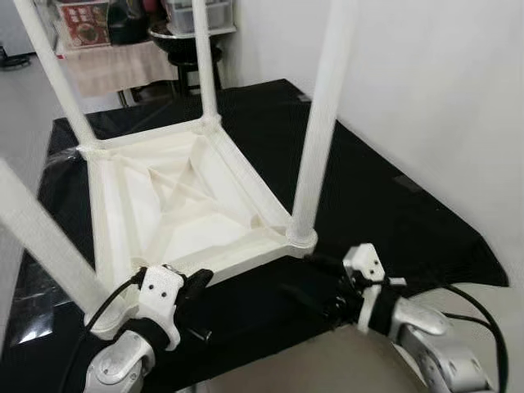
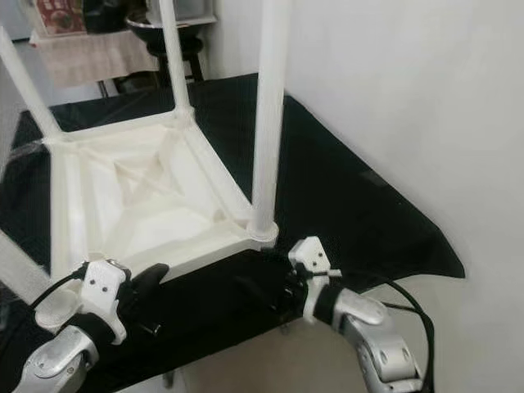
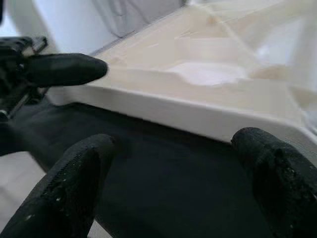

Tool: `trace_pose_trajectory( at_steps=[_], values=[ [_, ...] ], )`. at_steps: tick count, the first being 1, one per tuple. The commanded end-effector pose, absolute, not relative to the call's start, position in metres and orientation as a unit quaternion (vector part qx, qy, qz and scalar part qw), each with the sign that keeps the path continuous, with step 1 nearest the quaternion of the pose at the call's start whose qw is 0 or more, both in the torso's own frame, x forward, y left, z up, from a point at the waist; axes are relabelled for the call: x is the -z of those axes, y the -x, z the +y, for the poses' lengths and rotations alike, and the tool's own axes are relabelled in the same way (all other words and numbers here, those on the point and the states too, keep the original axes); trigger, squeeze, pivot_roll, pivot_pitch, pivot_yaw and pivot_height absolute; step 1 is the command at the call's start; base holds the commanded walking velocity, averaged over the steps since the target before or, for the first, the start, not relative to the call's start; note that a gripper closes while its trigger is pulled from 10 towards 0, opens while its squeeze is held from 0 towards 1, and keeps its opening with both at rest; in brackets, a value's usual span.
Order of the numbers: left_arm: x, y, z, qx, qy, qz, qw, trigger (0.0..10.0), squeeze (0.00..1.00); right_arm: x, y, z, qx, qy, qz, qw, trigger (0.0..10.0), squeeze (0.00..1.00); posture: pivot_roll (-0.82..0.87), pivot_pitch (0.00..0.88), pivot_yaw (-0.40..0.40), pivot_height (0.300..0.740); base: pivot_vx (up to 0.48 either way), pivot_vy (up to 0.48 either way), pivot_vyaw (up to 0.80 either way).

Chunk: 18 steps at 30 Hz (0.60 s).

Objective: Building children table

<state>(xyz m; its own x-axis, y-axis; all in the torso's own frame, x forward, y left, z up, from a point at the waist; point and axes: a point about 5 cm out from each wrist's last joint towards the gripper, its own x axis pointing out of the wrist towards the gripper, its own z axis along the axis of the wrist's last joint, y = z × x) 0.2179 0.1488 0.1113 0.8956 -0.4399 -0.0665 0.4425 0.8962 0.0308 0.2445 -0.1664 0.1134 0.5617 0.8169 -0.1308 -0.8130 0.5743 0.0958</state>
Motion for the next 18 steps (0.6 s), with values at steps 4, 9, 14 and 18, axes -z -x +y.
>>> trace_pose_trajectory(
  at_steps=[4, 9, 14, 18],
  values=[
    [-0.113, -0.210, 0.137, 0.294, -0.001, 0.037, 0.955, 10.0, 0.00, -0.118, -0.241, -0.162, -0.480, -0.021, 0.073, 0.874, 10.0, 0.00, -0.01, 0.047, 0.020, 0.740, 0.000, 0.000, 0.80],
    [-0.113, -0.200, 0.124, 0.366, 0.039, 0.058, 0.928, 10.0, 0.00, -0.118, -0.239, -0.160, -0.495, -0.027, 0.076, 0.865, 10.0, 0.00, -0.01, 0.045, 0.022, 0.740, 0.000, -0.186, 0.80],
    [-0.113, -0.198, 0.121, 0.381, 0.067, 0.067, 0.920, 10.0, 0.00, -0.119, -0.234, -0.161, -0.510, -0.032, 0.080, 0.856, 10.0, 0.00, -0.01, 0.043, 0.021, 0.740, 0.000, -0.372, 0.80],
    [-0.113, -0.198, 0.120, 0.384, 0.067, 0.072, 0.918, 10.0, 0.00, -0.119, -0.233, -0.163, -0.514, -0.033, 0.083, 0.853, 10.0, 0.00, -0.01, 0.042, 0.020, 0.740, 0.000, 0.000, 0.80]
  ],
)
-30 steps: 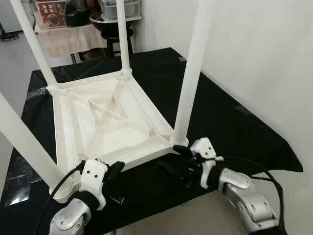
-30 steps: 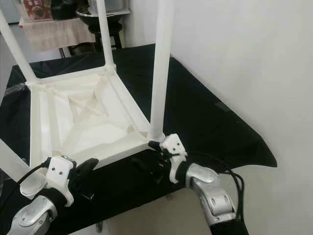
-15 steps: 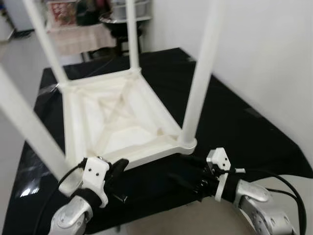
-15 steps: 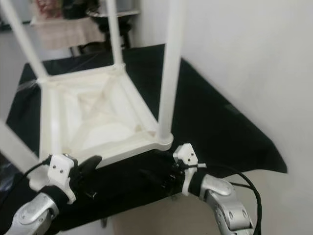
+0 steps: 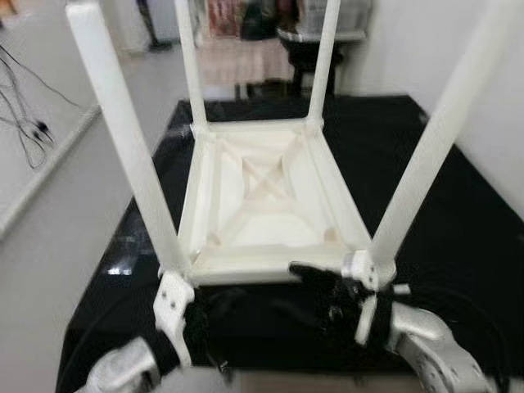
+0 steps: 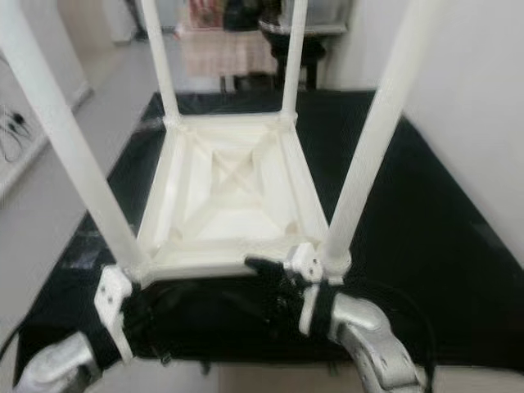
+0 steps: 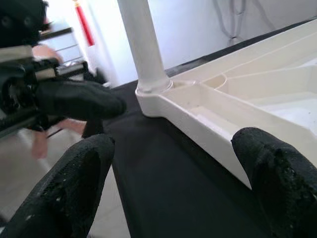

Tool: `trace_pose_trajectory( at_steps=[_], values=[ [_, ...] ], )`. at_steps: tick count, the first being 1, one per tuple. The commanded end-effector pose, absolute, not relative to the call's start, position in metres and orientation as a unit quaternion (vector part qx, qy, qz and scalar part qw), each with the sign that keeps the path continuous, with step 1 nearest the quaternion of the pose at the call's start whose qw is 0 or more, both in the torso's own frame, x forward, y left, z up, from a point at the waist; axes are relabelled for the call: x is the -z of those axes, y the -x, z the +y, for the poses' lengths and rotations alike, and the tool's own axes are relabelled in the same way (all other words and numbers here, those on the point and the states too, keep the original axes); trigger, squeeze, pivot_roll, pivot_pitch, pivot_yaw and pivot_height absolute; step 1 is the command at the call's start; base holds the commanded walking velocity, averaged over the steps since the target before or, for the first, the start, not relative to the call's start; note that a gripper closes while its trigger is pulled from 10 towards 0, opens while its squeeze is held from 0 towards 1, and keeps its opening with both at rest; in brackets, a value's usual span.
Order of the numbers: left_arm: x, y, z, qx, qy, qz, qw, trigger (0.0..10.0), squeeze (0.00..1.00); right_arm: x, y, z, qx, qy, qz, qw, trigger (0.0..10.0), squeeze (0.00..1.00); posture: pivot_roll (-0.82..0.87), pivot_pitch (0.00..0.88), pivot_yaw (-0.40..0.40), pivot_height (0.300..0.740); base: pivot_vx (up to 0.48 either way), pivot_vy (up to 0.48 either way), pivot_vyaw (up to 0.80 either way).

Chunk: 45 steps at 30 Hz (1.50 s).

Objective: Building children table

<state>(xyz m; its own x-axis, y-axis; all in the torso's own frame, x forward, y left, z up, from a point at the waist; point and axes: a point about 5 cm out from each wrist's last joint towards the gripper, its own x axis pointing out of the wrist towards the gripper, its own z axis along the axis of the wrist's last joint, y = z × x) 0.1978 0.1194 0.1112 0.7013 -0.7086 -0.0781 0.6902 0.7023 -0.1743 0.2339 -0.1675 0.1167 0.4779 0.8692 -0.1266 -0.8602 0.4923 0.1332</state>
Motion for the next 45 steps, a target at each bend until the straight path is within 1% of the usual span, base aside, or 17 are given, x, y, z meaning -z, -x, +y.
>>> trace_pose_trajectory(
  at_steps=[1, 9, 15, 20, 27, 39, 45],
  values=[
    [-0.1132, -0.1982, 0.1202, 0.384, 0.067, 0.072, 0.918, 10.0, 0.00, -0.1190, -0.2326, -0.1631, -0.514, -0.033, 0.083, 0.853, 10.0, 0.00, -0.01, 0.042, 0.020, 0.740, 0.000, 0.000, 0.80],
    [-0.1131, -0.1965, 0.1193, 0.398, 0.069, 0.082, 0.911, 10.0, 0.00, -0.1205, -0.2331, -0.1663, -0.516, -0.032, 0.084, 0.852, 10.0, 0.00, -0.02, 0.042, 0.017, 0.740, 0.000, 0.000, 0.80],
    [-0.1132, -0.1967, 0.1200, 0.395, 0.067, 0.082, 0.913, 10.0, 0.00, -0.1212, -0.2318, -0.1660, -0.523, -0.026, 0.085, 0.848, 10.0, 0.00, -0.01, 0.041, 0.015, 0.740, 0.000, 0.000, 0.47],
    [-0.1127, -0.1969, 0.1206, 0.389, 0.067, 0.085, 0.915, 10.0, 0.00, -0.1210, -0.2338, -0.1649, -0.520, -0.020, 0.086, 0.850, 10.0, 0.00, -0.01, 0.040, 0.013, 0.740, 0.000, 0.000, 0.00],
    [-0.1079, -0.1986, 0.1248, 0.365, 0.058, 0.095, 0.924, 10.0, 0.00, -0.1187, -0.2344, -0.1597, -0.526, -0.018, 0.089, 0.846, 10.0, 0.00, -0.01, 0.042, 0.010, 0.740, 0.000, 0.000, 0.00],
    [-0.1061, -0.2010, 0.1269, 0.347, 0.053, 0.099, 0.931, 10.0, 0.00, -0.1174, -0.2341, -0.1566, -0.535, -0.018, 0.091, 0.840, 10.0, 0.00, 0.00, 0.037, 0.006, 0.740, 0.000, 0.000, 0.00],
    [-0.1051, -0.1994, 0.1251, 0.345, 0.049, 0.101, 0.932, 10.0, 0.00, -0.1175, -0.2342, -0.1564, -0.538, -0.016, 0.091, 0.838, 10.0, 0.00, 0.01, 0.037, 0.000, 0.740, 0.000, 0.472, 0.00]
  ],
)
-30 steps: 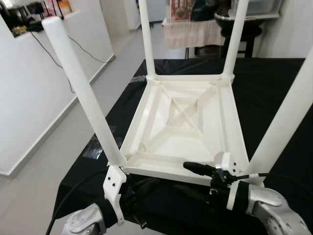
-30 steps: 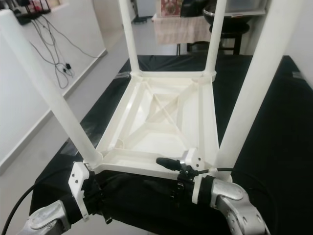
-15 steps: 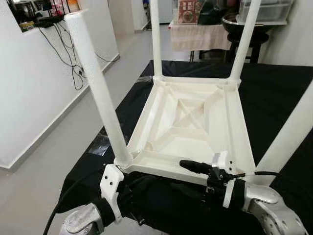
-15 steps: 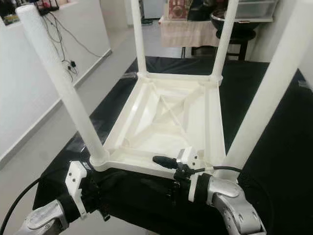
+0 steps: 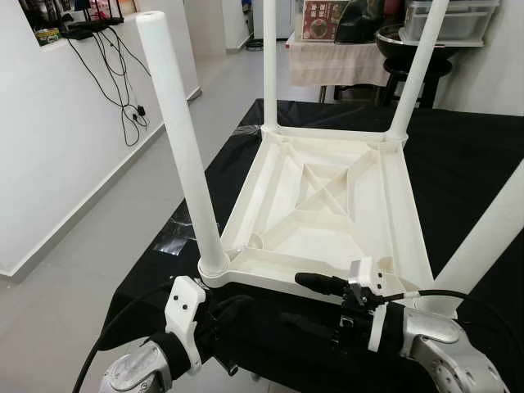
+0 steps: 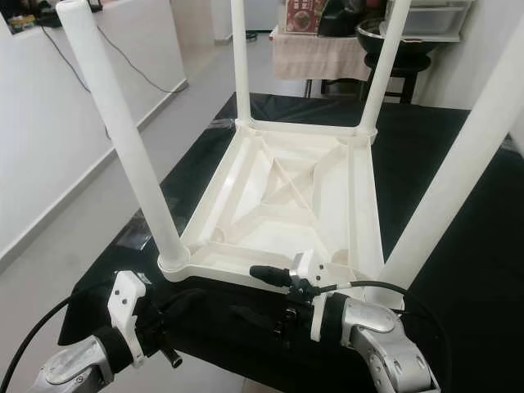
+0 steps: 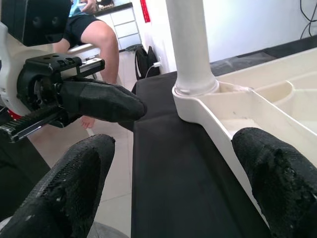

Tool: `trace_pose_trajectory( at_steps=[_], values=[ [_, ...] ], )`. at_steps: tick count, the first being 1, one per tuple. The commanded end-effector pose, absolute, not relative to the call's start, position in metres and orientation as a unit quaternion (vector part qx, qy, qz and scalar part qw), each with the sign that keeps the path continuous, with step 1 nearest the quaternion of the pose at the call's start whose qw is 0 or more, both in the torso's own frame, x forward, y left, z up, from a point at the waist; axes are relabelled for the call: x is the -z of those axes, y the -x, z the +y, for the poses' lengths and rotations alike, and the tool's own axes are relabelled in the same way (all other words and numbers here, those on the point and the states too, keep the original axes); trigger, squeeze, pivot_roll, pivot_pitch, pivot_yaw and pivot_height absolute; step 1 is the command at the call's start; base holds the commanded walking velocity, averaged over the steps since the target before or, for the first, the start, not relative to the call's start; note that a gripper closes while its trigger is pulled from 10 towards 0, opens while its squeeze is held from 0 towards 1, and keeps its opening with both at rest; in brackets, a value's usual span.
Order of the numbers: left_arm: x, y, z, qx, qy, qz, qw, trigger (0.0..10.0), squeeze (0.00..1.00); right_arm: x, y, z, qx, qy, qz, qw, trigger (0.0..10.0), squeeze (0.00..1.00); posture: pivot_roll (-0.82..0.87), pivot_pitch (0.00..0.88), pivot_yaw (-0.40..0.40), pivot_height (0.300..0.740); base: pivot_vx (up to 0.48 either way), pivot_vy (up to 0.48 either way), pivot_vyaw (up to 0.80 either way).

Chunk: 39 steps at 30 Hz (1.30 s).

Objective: Building children table

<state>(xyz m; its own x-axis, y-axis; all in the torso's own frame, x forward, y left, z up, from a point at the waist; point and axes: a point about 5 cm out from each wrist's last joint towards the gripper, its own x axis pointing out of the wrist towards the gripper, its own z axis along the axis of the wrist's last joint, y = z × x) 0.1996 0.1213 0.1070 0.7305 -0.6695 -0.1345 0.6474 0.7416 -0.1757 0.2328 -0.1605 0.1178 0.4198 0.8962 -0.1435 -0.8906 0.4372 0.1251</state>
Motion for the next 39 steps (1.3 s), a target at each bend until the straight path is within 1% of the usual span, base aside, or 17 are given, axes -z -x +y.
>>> trace_pose_trajectory(
  at_steps=[1, 2, 7, 10, 17, 18, 23, 39],
  values=[
    [-0.105, -0.199, 0.125, 0.345, 0.049, 0.101, 0.932, 10.0, 0.00, -0.117, -0.234, -0.156, -0.538, -0.016, 0.091, 0.838, 10.0, 0.00, 0.01, 0.037, 0.000, 0.740, 0.000, 0.472, 0.00],
    [-0.106, -0.203, 0.127, 0.331, 0.043, 0.093, 0.938, 10.0, 0.00, -0.117, -0.235, -0.156, -0.538, -0.014, 0.092, 0.838, 10.0, 0.00, 0.00, 0.038, 0.001, 0.740, 0.000, 0.000, 0.00],
    [-0.108, -0.206, 0.130, 0.315, 0.039, 0.082, 0.945, 10.0, 0.00, -0.117, -0.235, -0.156, -0.536, -0.012, 0.092, 0.839, 10.0, 0.00, 0.00, 0.039, 0.002, 0.740, 0.000, 0.000, 0.00],
    [-0.110, -0.211, 0.135, 0.293, 0.021, 0.072, 0.953, 10.0, 0.00, -0.116, -0.235, -0.156, -0.532, -0.010, 0.094, 0.841, 10.0, 0.00, 0.00, 0.043, 0.006, 0.740, 0.000, 0.000, 0.00],
    [-0.117, -0.219, 0.139, 0.271, 0.031, 0.048, 0.961, 10.0, 0.01, -0.115, -0.235, -0.156, -0.529, -0.008, 0.094, 0.844, 10.0, 0.00, 0.00, 0.041, 0.008, 0.740, 0.000, 0.000, 0.00],
    [-0.120, -0.220, 0.140, 0.268, 0.040, 0.039, 0.962, 10.0, 1.00, -0.115, -0.236, -0.156, -0.527, -0.007, 0.094, 0.844, 10.0, 0.00, 0.00, 0.041, 0.008, 0.740, 0.000, 0.000, 0.00],
    [-0.126, -0.225, 0.140, 0.265, 0.042, 0.018, 0.963, 10.0, 1.00, -0.115, -0.237, -0.157, -0.524, -0.002, 0.095, 0.847, 10.0, 0.00, -0.01, 0.040, 0.006, 0.740, 0.000, 0.000, 0.00],
    [-0.132, -0.237, 0.130, 0.283, 0.039, -0.005, 0.958, 10.0, 1.00, -0.114, -0.238, -0.158, -0.515, 0.007, 0.097, 0.852, 10.0, 0.00, -0.02, 0.036, 0.011, 0.740, 0.000, 0.000, 0.00]
  ],
)
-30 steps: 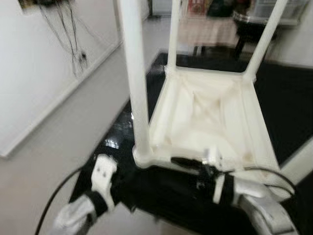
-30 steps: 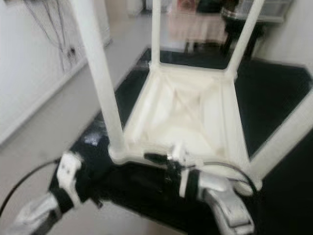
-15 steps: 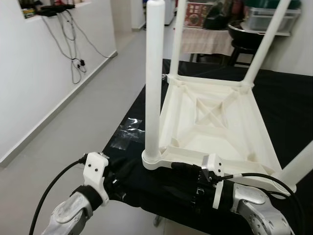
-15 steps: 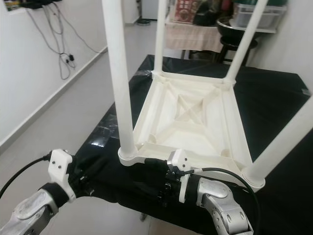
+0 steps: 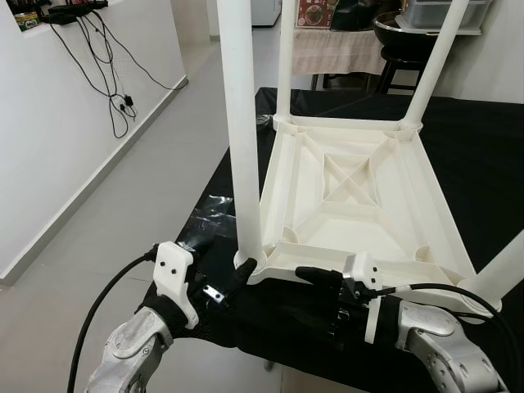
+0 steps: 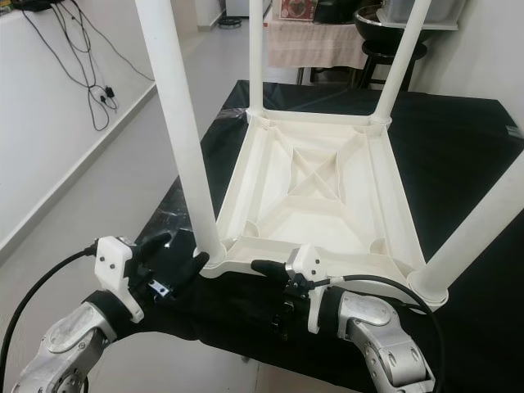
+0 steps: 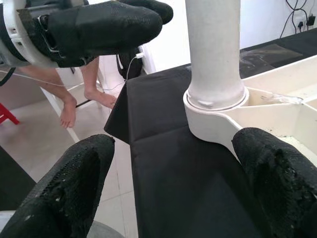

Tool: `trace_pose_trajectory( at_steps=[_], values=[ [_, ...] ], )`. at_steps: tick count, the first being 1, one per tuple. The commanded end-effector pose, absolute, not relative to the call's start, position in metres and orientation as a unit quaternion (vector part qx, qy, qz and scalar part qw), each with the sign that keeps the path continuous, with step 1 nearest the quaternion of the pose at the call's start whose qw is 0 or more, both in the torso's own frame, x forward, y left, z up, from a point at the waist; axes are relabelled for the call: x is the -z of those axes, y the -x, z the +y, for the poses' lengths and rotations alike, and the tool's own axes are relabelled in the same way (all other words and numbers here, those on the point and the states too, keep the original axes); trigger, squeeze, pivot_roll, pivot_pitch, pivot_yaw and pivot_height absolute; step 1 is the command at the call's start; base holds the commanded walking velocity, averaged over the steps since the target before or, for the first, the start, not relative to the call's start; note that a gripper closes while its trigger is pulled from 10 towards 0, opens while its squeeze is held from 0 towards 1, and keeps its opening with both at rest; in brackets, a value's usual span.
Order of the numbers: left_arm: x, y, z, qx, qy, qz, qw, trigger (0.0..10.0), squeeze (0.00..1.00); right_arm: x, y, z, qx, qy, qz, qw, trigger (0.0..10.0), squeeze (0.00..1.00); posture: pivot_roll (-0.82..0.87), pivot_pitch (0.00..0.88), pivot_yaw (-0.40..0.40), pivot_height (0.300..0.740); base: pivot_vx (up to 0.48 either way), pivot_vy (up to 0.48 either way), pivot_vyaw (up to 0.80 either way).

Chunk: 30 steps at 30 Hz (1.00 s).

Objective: Building children table

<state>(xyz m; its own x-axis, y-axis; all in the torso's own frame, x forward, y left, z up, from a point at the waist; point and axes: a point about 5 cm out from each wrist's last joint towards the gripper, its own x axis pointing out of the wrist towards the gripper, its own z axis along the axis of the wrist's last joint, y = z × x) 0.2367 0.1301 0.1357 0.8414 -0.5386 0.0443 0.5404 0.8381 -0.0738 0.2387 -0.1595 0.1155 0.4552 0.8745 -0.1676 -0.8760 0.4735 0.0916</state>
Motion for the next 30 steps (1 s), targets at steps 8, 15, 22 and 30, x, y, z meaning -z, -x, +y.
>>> trace_pose_trajectory(
  at_steps=[8, 15, 22, 30],
  values=[
    [-0.133, -0.239, 0.130, 0.279, 0.037, -0.010, 0.960, 10.0, 1.00, -0.112, -0.238, -0.158, -0.515, 0.009, 0.099, 0.852, 10.0, 0.00, -0.02, 0.035, 0.011, 0.740, 0.000, 0.000, 0.00],
    [-0.133, -0.243, 0.132, 0.260, 0.024, -0.014, 0.965, 10.0, 1.00, -0.112, -0.239, -0.155, -0.515, 0.010, 0.098, 0.851, 10.0, 0.00, -0.02, 0.033, 0.012, 0.740, 0.000, 0.000, 0.00],
    [-0.133, -0.249, 0.134, 0.238, 0.011, -0.018, 0.971, 10.0, 0.00, -0.111, -0.241, -0.155, -0.510, 0.014, 0.097, 0.854, 10.0, 0.00, -0.03, 0.032, 0.014, 0.740, 0.000, 0.000, 0.00],
    [-0.132, -0.249, 0.134, 0.230, 0.007, -0.018, 0.973, 10.0, 0.00, -0.111, -0.242, -0.155, -0.507, 0.016, 0.097, 0.856, 10.0, 0.00, -0.03, 0.032, 0.013, 0.740, 0.000, 0.000, 0.00]
  ],
)
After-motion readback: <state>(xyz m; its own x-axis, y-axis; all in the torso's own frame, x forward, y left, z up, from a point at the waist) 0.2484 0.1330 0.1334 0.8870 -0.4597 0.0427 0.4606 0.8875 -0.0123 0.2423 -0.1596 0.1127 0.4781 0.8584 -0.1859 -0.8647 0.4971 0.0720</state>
